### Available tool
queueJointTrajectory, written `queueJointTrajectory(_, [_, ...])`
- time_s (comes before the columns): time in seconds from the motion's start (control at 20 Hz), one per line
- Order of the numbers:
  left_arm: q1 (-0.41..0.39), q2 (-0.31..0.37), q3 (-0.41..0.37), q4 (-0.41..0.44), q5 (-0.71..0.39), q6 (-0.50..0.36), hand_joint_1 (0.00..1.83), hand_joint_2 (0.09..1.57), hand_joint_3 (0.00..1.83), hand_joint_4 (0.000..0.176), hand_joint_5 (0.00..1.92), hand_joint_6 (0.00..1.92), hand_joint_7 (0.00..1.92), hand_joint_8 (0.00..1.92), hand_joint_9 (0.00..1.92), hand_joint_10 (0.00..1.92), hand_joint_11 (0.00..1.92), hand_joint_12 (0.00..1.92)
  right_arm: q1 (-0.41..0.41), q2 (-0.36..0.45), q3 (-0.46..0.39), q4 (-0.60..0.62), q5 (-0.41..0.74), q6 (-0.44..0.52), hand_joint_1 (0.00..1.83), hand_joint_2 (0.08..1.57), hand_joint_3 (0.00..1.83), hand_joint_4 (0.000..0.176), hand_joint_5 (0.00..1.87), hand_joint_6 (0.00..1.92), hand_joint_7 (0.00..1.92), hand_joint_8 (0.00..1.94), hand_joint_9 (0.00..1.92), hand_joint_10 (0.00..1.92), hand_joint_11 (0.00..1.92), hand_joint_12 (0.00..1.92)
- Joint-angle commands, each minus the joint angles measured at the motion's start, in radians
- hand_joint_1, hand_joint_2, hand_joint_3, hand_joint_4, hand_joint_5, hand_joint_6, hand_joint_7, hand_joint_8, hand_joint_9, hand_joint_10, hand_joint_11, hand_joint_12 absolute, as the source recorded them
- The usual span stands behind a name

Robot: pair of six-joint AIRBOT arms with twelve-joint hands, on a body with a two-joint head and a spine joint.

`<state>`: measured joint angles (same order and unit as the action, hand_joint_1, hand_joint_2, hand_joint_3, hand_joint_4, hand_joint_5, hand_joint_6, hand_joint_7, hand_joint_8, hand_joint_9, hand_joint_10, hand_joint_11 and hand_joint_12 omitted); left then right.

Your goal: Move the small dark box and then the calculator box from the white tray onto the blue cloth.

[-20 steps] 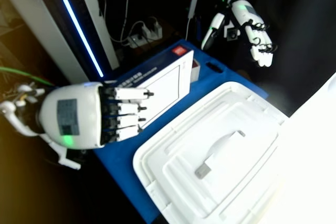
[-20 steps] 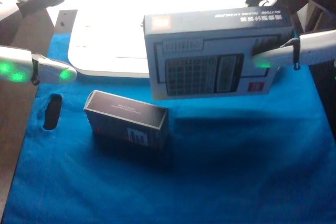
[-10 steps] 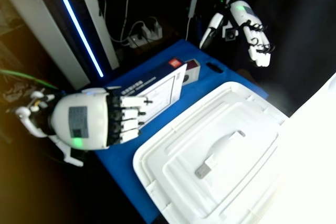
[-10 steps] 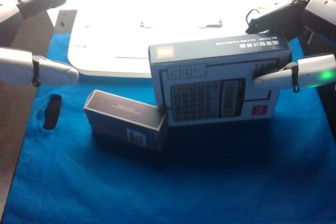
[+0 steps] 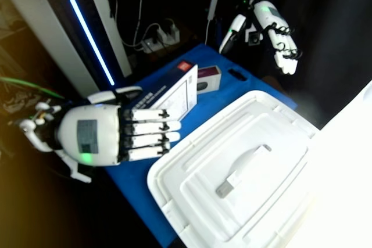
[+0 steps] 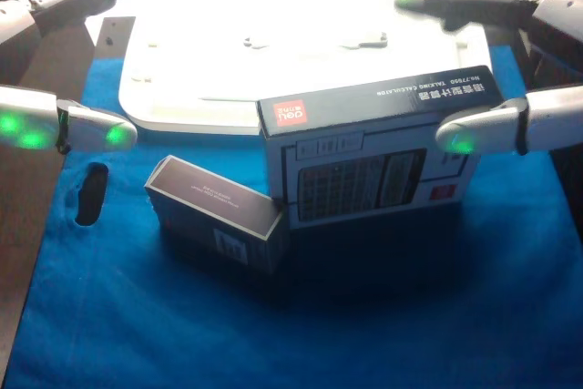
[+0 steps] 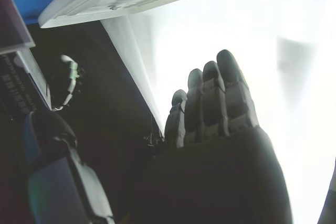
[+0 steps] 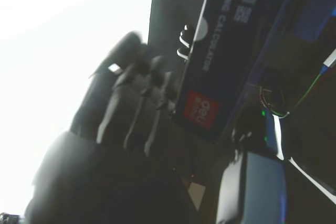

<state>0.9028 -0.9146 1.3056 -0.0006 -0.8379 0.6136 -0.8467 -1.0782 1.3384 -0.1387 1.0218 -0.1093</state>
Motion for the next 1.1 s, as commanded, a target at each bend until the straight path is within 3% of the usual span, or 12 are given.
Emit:
queueJointTrajectory(0.0, [-0.006, 0.003, -0.003, -0.029, -0.122, -0.004, 0.61, 0.80, 0.00, 0.103, 0.00, 0.00, 0.14, 0.00, 0.12, 0.00, 0.00, 0.57, 0.011, 0.007, -0.006, 0.028, 0.150, 0.005, 0.73, 0.77, 0.00, 0.173, 0.01, 0.00, 0.03, 0.00, 0.12, 0.00, 0.00, 1.20])
queueJointTrajectory(0.05, [-0.006, 0.003, -0.003, -0.029, -0.123, -0.004, 0.61, 0.80, 0.00, 0.104, 0.00, 0.00, 0.14, 0.00, 0.12, 0.00, 0.00, 0.57, 0.011, 0.013, -0.012, 0.027, 0.160, 0.000, 0.74, 0.76, 0.00, 0.175, 0.00, 0.00, 0.00, 0.00, 0.14, 0.01, 0.00, 1.25])
queueJointTrajectory(0.15, [-0.006, 0.004, -0.003, -0.029, -0.124, -0.004, 0.61, 0.79, 0.00, 0.103, 0.00, 0.00, 0.14, 0.00, 0.12, 0.00, 0.00, 0.60, 0.011, 0.025, -0.021, 0.027, 0.186, -0.010, 0.76, 0.79, 0.00, 0.176, 0.00, 0.00, 0.00, 0.00, 0.13, 0.00, 0.00, 0.58])
queueJointTrajectory(0.2, [-0.006, 0.006, -0.003, -0.031, -0.125, -0.004, 0.60, 0.80, 0.00, 0.109, 0.00, 0.00, 0.13, 0.00, 0.13, 0.00, 0.00, 0.57, 0.011, 0.028, -0.022, 0.028, 0.206, -0.010, 0.64, 0.80, 0.00, 0.176, 0.00, 0.00, 0.00, 0.00, 0.05, 0.00, 0.00, 0.51])
queueJointTrajectory(0.35, [-0.006, 0.014, 0.001, -0.047, -0.138, -0.004, 0.56, 0.82, 0.01, 0.112, 0.00, 0.00, 0.12, 0.00, 0.15, 0.01, 0.00, 0.57, 0.022, 0.045, -0.019, 0.039, 0.211, -0.041, 0.59, 0.84, 0.00, 0.176, 0.00, 0.00, 0.00, 0.00, 0.00, 0.00, 0.00, 0.49])
queueJointTrajectory(0.45, [-0.016, 0.022, 0.006, -0.056, -0.157, -0.004, 0.55, 0.81, 0.00, 0.125, 0.00, 0.00, 0.11, 0.00, 0.13, 0.01, 0.00, 0.51, 0.045, 0.047, 0.004, 0.060, 0.211, -0.044, 0.48, 0.78, 0.00, 0.176, 0.00, 0.00, 0.00, 0.00, 0.00, 0.00, 0.00, 0.84])
queueJointTrajectory(0.55, [-0.027, 0.039, 0.003, -0.052, -0.160, -0.003, 0.59, 0.81, 0.00, 0.170, 0.00, 0.00, 0.13, 0.00, 0.13, 0.01, 0.00, 0.47, 0.068, 0.047, 0.027, 0.077, 0.211, -0.044, 0.47, 0.73, 0.00, 0.176, 0.00, 0.00, 0.00, 0.00, 0.00, 0.00, 0.00, 0.72])
queueJointTrajectory(0.7, [-0.055, 0.049, 0.001, -0.042, -0.166, -0.003, 0.56, 0.80, 0.00, 0.173, 0.00, 0.00, 0.10, 0.00, 0.11, 0.01, 0.00, 0.32, 0.088, 0.062, 0.038, 0.085, 0.211, -0.044, 0.55, 0.74, 0.00, 0.176, 0.00, 0.00, 0.00, 0.00, 0.00, 0.00, 0.00, 0.49])
queueJointTrajectory(0.75, [-0.065, 0.051, 0.001, -0.039, -0.174, -0.003, 0.53, 0.83, 0.00, 0.153, 0.00, 0.00, 0.08, 0.00, 0.06, 0.00, 0.00, 0.15, 0.093, 0.071, 0.038, 0.085, 0.211, -0.044, 0.60, 0.74, 0.00, 0.176, 0.00, 0.00, 0.00, 0.00, 0.00, 0.00, 0.00, 0.35])
queueJointTrajectory(0.85, [-0.088, 0.058, -0.004, -0.027, -0.187, -0.003, 0.55, 0.85, 0.01, 0.162, 0.00, 0.00, 0.09, 0.01, 0.08, 0.01, 0.00, 0.13, 0.100, 0.086, 0.040, 0.085, 0.211, -0.044, 0.64, 0.73, 0.00, 0.176, 0.00, 0.00, 0.00, 0.00, 0.00, 0.00, 0.00, 0.45])
queueJointTrajectory(1.0, [-0.101, 0.084, -0.032, -0.020, -0.254, -0.001, 0.66, 0.95, 0.00, 0.128, 0.00, 0.00, 0.10, 0.00, 0.10, 0.00, 0.00, 0.18, 0.112, 0.100, 0.040, 0.085, 0.211, -0.044, 0.79, 0.76, 0.01, 0.176, 0.00, 0.00, 0.00, 0.00, 0.00, 0.00, 0.00, 0.43])
queueJointTrajectory(1.05, [-0.101, 0.096, -0.051, -0.023, -0.283, 0.019, 0.71, 0.95, 0.00, 0.145, 0.00, 0.00, 0.12, 0.00, 0.13, 0.00, 0.00, 0.27, 0.124, 0.104, 0.042, 0.085, 0.212, -0.047, 0.78, 0.80, 0.01, 0.176, 0.00, 0.00, 0.00, 0.00, 0.00, 0.00, 0.00, 0.32])
